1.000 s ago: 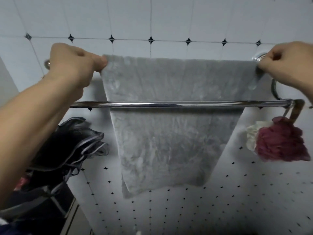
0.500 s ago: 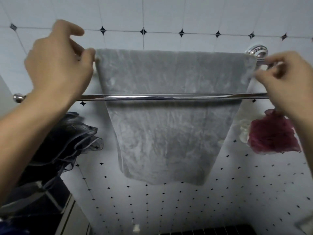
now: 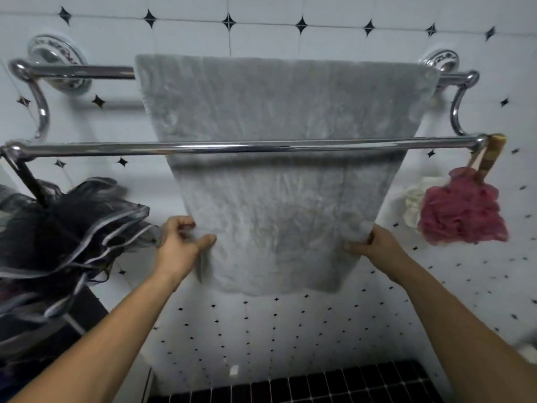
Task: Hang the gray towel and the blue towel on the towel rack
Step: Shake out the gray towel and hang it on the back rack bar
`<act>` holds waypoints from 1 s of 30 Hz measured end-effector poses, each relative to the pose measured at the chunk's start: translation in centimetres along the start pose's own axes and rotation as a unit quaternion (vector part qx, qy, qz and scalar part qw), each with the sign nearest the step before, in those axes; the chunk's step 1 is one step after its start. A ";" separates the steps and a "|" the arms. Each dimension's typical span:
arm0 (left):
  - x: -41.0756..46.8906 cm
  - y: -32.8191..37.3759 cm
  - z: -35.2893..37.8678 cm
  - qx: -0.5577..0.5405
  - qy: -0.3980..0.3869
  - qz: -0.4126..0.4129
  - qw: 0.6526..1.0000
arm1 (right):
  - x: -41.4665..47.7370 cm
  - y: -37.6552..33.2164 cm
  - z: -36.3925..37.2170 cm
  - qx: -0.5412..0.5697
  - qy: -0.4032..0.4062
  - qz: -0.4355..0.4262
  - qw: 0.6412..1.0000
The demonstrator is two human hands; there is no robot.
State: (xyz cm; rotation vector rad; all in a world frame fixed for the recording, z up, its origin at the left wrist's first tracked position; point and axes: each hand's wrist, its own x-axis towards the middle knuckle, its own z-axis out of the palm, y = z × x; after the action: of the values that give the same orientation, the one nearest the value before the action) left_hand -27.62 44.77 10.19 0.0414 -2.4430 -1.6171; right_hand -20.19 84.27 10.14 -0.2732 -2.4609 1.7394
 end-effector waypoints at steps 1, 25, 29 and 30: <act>0.5 -0.2 0.1 -0.020 -0.006 0.007 1.000 | 0.2 0.2 0.2 0.003 -0.003 0.004 1.000; -2.3 -3.9 -1.1 -0.068 -0.080 -0.038 0.994 | -1.2 6.6 3.7 0.043 -0.104 0.111 0.987; -1.8 -3.6 -2.0 -0.062 -0.080 -0.039 0.994 | -1.0 7.5 3.1 0.022 0.002 0.136 0.990; -1.8 -3.5 -2.0 -0.061 -0.080 -0.031 0.994 | -0.9 7.4 3.1 0.020 0.014 0.132 0.991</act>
State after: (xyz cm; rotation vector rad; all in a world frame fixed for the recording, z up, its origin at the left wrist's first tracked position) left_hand -25.86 41.81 7.44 -0.0343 -2.4753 -1.8604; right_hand -19.32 83.59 2.14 -0.6412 -2.4605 1.8624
